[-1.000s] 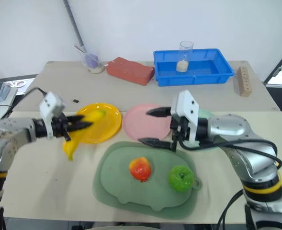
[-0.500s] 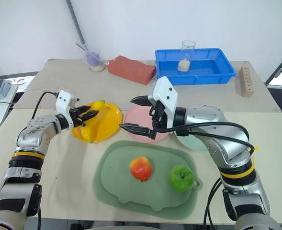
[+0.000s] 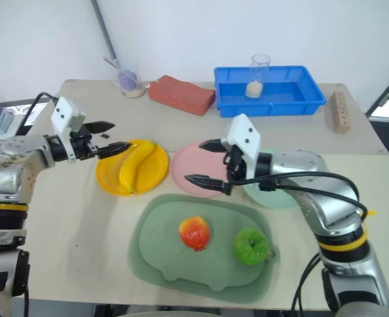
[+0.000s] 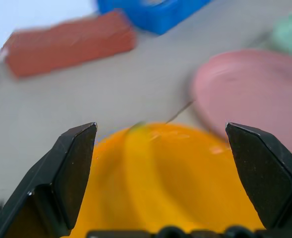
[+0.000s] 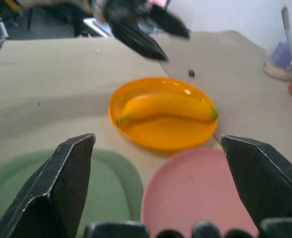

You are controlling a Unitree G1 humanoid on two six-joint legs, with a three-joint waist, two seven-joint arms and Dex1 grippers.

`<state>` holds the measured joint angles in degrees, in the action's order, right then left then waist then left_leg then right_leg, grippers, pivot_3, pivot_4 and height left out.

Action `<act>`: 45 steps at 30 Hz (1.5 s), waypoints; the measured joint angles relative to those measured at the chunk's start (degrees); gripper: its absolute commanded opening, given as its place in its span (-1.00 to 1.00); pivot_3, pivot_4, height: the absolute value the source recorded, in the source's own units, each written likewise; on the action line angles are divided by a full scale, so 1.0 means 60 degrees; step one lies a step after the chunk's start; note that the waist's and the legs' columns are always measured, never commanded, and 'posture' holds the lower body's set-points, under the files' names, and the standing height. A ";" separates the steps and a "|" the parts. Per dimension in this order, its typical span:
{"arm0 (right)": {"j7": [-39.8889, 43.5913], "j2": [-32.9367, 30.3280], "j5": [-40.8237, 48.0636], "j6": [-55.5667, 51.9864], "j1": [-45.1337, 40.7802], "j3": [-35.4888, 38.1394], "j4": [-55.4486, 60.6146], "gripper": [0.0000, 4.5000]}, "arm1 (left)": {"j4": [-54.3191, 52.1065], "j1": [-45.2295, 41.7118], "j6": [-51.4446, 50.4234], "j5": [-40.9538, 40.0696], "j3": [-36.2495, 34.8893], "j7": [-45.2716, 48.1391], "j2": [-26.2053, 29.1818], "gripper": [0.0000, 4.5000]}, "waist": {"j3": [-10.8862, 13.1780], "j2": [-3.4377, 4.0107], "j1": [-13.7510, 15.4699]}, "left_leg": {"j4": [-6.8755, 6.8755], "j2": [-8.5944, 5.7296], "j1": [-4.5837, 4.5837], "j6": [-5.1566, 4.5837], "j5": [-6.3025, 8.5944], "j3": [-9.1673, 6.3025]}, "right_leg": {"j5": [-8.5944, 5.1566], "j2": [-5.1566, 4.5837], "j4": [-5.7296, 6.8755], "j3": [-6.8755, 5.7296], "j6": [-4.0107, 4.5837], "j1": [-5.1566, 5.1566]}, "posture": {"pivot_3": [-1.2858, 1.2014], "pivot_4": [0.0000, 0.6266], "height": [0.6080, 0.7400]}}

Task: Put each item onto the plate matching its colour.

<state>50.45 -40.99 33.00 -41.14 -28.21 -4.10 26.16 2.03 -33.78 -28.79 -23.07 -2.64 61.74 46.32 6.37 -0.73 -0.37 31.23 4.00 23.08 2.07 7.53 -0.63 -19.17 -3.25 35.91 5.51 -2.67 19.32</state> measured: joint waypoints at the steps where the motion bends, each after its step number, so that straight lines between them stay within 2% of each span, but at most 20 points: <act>1: 0.0218 -0.0244 0.0099 0.0000 0.0248 0.0145 0.0140 1.00 | -0.0682 0.0293 0.0007 -0.0164 0.0104 0.0327 0.0097 0.96 | 0.0003 0.0005 -0.0008 | 0.0001 0.0000 0.0001 0.0000 0.0000 0.0001 | 0.0000 0.0000 -0.0002 0.0001 0.0000 0.0000 | 0.03 -0.52 1.00; 5: 0.0987 -0.1084 0.0777 -0.0100 0.1149 0.0636 0.0804 1.00 | -0.2656 0.1586 0.0318 -0.0366 0.0864 0.1208 0.0103 0.96 | 0.0008 0.0005 -0.0055 | -0.0001 0.0003 -0.0006 -0.0002 0.0001 0.0000 | -0.0001 0.0002 -0.0003 0.0004 0.0001 -0.0004 | 0.03 -0.52 1.00; 9: 0.1771 -0.2256 0.1399 -0.0291 0.2162 0.1212 0.1478 1.00 | -0.3541 0.2379 0.0884 -0.0251 0.1783 0.1534 -0.0275 0.96 | 0.0013 0.0005 -0.0011 | 0.0015 0.0000 -0.0009 -0.0004 0.0002 0.0000 | -0.0002 -0.0004 -0.0012 0.0005 0.0002 -0.0014 | 0.03 -0.52 1.00; 15: 0.1952 -0.3212 0.2276 -0.0761 0.3125 0.2242 0.2400 1.00 | -0.2911 0.2661 0.1939 0.0498 0.2945 0.1549 -0.1179 0.96 | 0.0026 -0.0015 -0.0012 | 0.0089 0.0001 0.0019 -0.0076 0.0045 -0.0005 | -0.0003 0.0001 -0.0019 0.0007 0.0001 -0.0018 | 0.03 -0.52 1.00; 22: 0.1066 -0.3239 0.2997 -0.1177 0.3438 0.2488 0.3065 1.00 | -0.1709 0.2219 0.2896 0.1182 0.3857 0.1782 -0.2124 0.96 | 0.0045 -0.0039 0.0011 | 0.0106 -0.0004 0.0026 -0.0082 0.0050 -0.0005 | -0.0005 -0.0003 -0.0021 0.0007 -0.0004 -0.0022 | 0.03 -0.52 1.00; 29: 0.0657 -0.3438 0.3620 -0.1408 0.3745 0.2827 0.3334 1.00 | -0.1258 0.2077 0.3110 0.1390 0.4177 0.1927 -0.2528 0.96 | 0.0046 -0.0037 0.0002 | 0.0106 -0.0004 0.0030 -0.0083 0.0050 -0.0006 | -0.0006 -0.0003 -0.0020 0.0006 -0.0005 -0.0022 | 0.03 -0.52 1.00; 32: 0.0546 -0.3449 0.3686 -0.1407 0.3777 0.2828 0.3415 1.00 | -0.1257 0.2074 0.3125 0.1403 0.4210 0.1984 -0.2579 0.57 | 0.0046 -0.0038 -0.0020 | 0.0107 -0.0004 0.0030 -0.0083 0.0050 -0.0007 | -0.0006 -0.0003 -0.0019 0.0006 -0.0006 -0.0022 | 0.03 -0.52 1.00; 34: 0.0470 -0.3449 0.3698 -0.1406 0.3776 0.2828 0.3415 1.00 | -0.1254 0.2074 0.3124 0.1401 0.4210 0.2028 -0.2621 0.24 | 0.0046 -0.0037 -0.0020 | 0.0108 -0.0004 0.0031 -0.0083 0.0051 -0.0006 | -0.0006 -0.0003 -0.0019 0.0007 -0.0006 -0.0022 | 0.03 -0.52 1.00; 35: 0.0442 -0.3449 0.3697 -0.1405 0.3775 0.2828 0.3413 1.00 | -0.1252 0.2074 0.3124 0.1401 0.4210 0.2046 -0.2626 0.17 | 0.0047 -0.0037 -0.0020 | 0.0108 -0.0004 0.0031 -0.0083 0.0051 -0.0007 | -0.0006 -0.0003 -0.0019 0.0007 -0.0007 -0.0022 | 0.03 -0.52 1.00; 42: 0.0447 -0.3441 0.3532 -0.1300 0.3689 0.2698 0.3234 1.00 | -0.1161 0.2043 0.3085 0.1393 0.4140 0.2039 -0.2598 0.12 | 0.0047 -0.0037 -0.0025 | 0.0108 -0.0004 0.0030 -0.0083 0.0051 -0.0006 | -0.0007 -0.0003 -0.0019 0.0006 -0.0007 -0.0022 | 0.03 -0.52 1.00; 45: 0.0273 -0.3264 0.3456 -0.1230 0.3286 0.2632 0.2943 1.00 | -0.0583 0.1539 0.3043 0.1369 0.3721 0.1927 -0.2483 0.12 | 0.0048 -0.0037 -0.0026 | 0.0110 -0.0004 0.0027 -0.0084 0.0050 -0.0013 | -0.0007 0.0000 -0.0011 0.0002 -0.0008 -0.0020 | 0.03 -0.52 1.00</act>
<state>52.09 -60.57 53.73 -48.52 -8.50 11.69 43.82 -1.47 -24.54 -10.53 -14.86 19.68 73.30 31.42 6.66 -0.96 -0.52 31.89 3.98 23.24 1.57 7.84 -0.71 -19.21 -3.25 35.84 5.53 -2.72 19.21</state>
